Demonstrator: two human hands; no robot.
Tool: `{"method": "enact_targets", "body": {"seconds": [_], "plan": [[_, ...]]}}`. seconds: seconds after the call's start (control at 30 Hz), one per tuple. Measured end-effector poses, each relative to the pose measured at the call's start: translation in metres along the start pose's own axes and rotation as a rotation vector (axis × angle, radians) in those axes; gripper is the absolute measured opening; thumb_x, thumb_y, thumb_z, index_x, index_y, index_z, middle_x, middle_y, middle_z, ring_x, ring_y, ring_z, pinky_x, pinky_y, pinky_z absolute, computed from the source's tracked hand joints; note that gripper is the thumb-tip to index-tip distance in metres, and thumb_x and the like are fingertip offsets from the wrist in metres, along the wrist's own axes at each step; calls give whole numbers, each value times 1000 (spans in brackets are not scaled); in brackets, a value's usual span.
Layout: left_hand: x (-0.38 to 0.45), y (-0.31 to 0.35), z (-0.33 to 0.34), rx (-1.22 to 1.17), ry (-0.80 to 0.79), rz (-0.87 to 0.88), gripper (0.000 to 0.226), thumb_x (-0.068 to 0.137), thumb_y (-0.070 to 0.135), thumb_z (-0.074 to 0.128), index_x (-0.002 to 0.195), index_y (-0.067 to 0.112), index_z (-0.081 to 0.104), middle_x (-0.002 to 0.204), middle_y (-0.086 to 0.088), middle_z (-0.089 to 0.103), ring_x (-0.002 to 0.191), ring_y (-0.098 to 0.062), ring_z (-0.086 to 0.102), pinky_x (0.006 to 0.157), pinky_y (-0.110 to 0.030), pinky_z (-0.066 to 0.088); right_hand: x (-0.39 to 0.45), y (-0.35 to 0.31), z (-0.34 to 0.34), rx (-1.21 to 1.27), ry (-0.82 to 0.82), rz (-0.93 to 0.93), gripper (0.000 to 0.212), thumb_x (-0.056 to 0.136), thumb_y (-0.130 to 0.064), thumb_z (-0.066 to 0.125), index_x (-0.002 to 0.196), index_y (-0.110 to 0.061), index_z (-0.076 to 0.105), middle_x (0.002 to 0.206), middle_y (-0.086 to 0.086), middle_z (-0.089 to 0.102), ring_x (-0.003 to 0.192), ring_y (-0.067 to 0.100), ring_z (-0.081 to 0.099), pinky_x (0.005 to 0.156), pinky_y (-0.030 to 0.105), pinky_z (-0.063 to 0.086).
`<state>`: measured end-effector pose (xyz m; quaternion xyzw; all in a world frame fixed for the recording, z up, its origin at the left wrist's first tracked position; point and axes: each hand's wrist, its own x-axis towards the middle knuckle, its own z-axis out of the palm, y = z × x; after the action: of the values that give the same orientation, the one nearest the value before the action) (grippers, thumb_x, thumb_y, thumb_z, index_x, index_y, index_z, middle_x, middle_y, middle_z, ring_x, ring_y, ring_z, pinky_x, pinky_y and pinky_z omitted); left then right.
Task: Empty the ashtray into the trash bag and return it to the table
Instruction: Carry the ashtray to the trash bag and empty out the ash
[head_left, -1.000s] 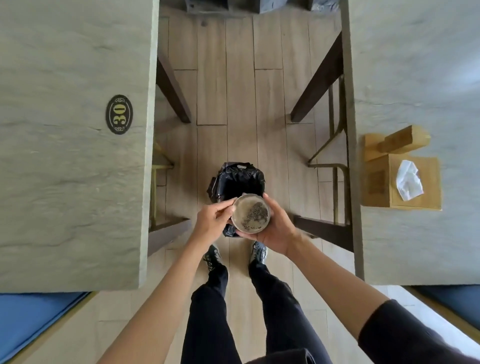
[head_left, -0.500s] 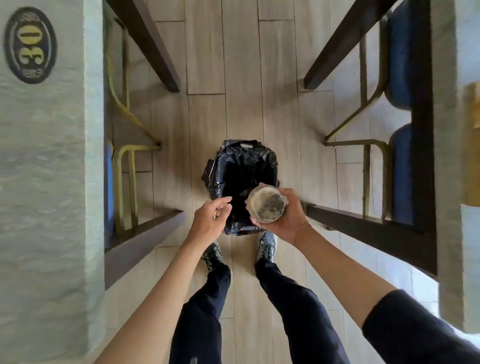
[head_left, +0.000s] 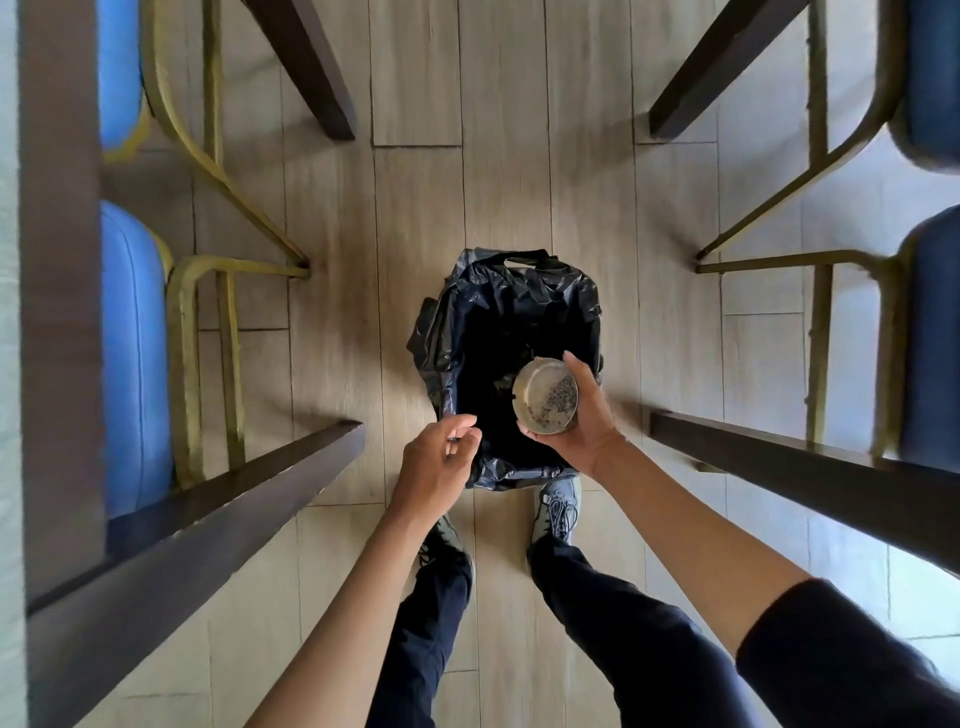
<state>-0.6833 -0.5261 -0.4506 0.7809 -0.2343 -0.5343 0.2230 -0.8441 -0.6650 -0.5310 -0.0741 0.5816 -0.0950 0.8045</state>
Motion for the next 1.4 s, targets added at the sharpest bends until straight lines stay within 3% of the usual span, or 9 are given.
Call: {"method": "enact_targets", "body": {"seconds": [0.2,0.47,0.57,0.7,0.8,0.93,1.17,1.27,1.4], "plan": [[15,-16,0,17,16,7,36,100,30,52,133,16,60,132,-4,64,104,-2,55,71,3,38,34,18,7,-164,205,-7,51,83,-58,69,115,-19,68,107,14,74,96,30,69,97,50,54],[17,-18,2,13,25,22,36,100,29,52,131,15,61,130,-3,65,104,-3,56,71,1,38,36,18,6,-107,224,-36,59,76,-59,69,120,-20,67,121,16,71,107,33,69,96,50,55],[15,-19,6,4,26,25,35,100,27,53,131,13,62,128,-5,65,103,-3,54,70,9,36,33,14,10,-258,253,-76,41,83,-57,63,110,-26,68,110,12,73,95,30,70,92,49,57],[13,-21,10,-7,33,23,35,100,26,53,131,13,62,129,-5,65,101,-3,56,71,11,35,31,12,15,-616,270,-316,21,86,-56,57,100,-45,68,110,-1,70,110,22,64,96,40,52],[12,-22,11,-10,47,14,34,100,26,53,130,13,62,129,-3,65,102,-2,56,71,12,33,30,6,18,-697,289,-426,28,87,-52,55,106,-37,70,108,0,71,99,13,63,81,30,49],[13,-22,8,-11,51,19,34,100,27,53,131,14,62,129,-2,66,102,-2,56,70,3,39,32,-3,23,-692,325,-439,26,89,-50,56,106,-37,71,105,-4,71,96,11,62,78,27,46],[17,-21,6,-20,56,16,34,100,27,54,130,14,62,130,-2,65,105,-3,55,70,9,36,34,3,24,-753,326,-423,25,93,-52,55,111,-40,67,101,-7,68,97,11,62,77,25,45],[18,-20,7,-22,53,24,35,100,26,53,131,13,62,129,-4,66,103,-3,56,70,10,35,35,9,23,-731,394,-430,34,91,-56,54,118,-39,64,105,-4,67,104,19,62,82,30,44],[22,-20,9,-25,46,25,35,100,25,54,131,11,62,128,-4,66,100,-3,56,71,10,35,38,13,24,-761,383,-439,49,84,-59,67,128,-37,60,120,-6,64,110,15,58,91,31,46]]}}
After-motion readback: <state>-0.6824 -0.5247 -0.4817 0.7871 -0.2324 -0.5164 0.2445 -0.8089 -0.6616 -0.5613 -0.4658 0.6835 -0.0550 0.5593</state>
